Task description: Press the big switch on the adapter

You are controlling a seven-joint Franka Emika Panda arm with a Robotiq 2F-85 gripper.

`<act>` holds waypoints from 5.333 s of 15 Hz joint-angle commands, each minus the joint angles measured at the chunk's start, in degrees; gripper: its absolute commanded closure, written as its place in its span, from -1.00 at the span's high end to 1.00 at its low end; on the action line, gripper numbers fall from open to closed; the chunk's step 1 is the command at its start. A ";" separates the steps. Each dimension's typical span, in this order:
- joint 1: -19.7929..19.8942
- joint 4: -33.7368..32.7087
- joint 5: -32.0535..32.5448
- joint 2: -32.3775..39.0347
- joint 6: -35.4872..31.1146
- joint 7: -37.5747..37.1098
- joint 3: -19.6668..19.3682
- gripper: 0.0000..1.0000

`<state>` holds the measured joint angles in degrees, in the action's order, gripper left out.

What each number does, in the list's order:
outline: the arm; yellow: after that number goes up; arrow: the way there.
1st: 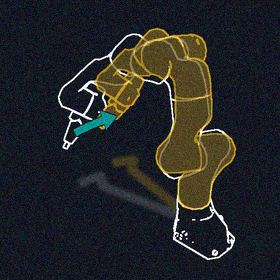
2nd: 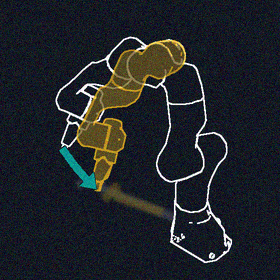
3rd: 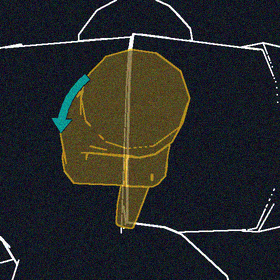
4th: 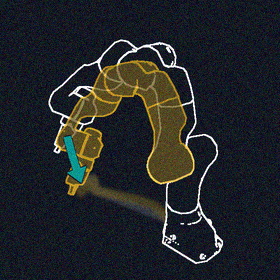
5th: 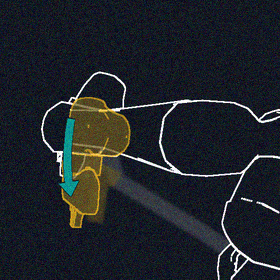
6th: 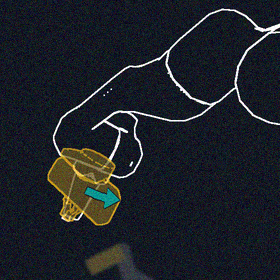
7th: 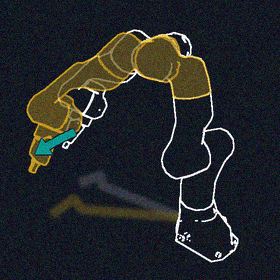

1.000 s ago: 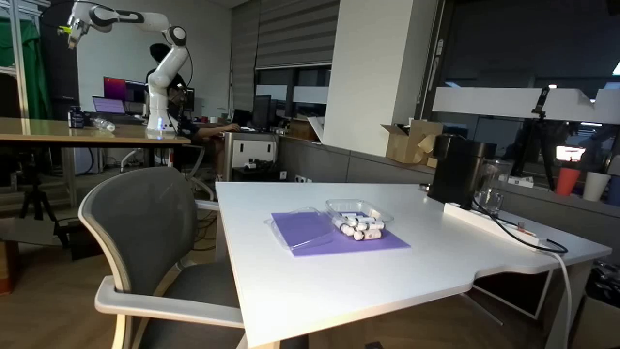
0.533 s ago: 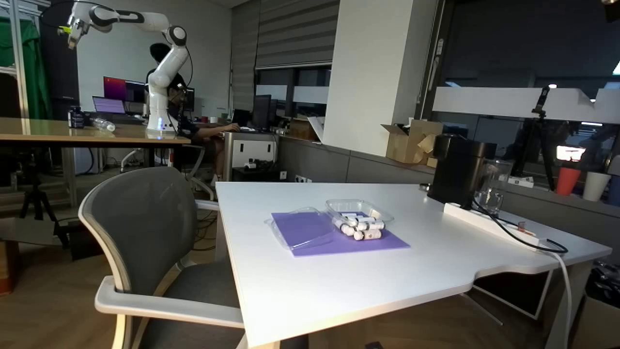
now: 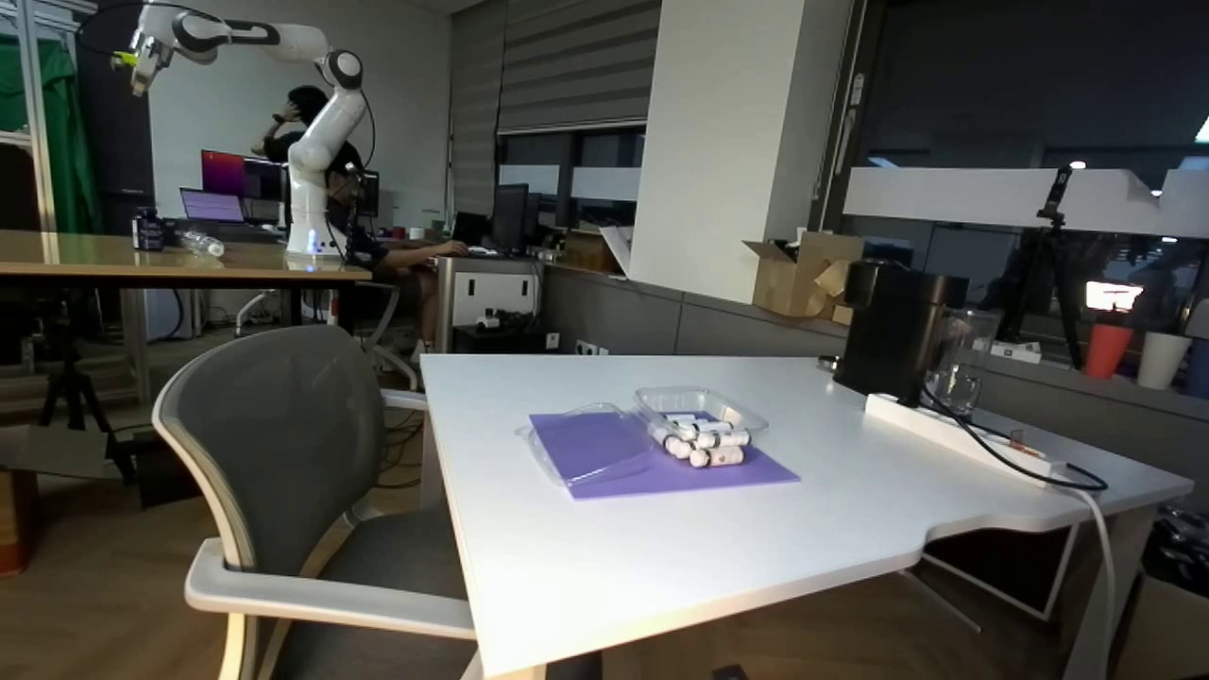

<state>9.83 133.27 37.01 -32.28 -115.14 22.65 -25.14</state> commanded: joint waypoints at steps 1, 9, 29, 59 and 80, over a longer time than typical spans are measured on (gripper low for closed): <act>-1.95 -10.44 -3.45 14.47 -5.27 1.99 -7.14 0.10; 4.66 -6.44 -4.77 12.61 -7.16 2.99 -1.69 -0.19; 5.47 -8.90 -24.19 38.43 -34.28 8.73 -0.65 -1.00; 16.86 -29.58 -20.82 74.23 -43.39 10.88 9.52 -1.00; 20.54 -31.62 -20.68 79.82 -49.73 13.00 13.21 -1.00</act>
<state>28.96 103.89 15.87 45.91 -163.80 35.12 -12.86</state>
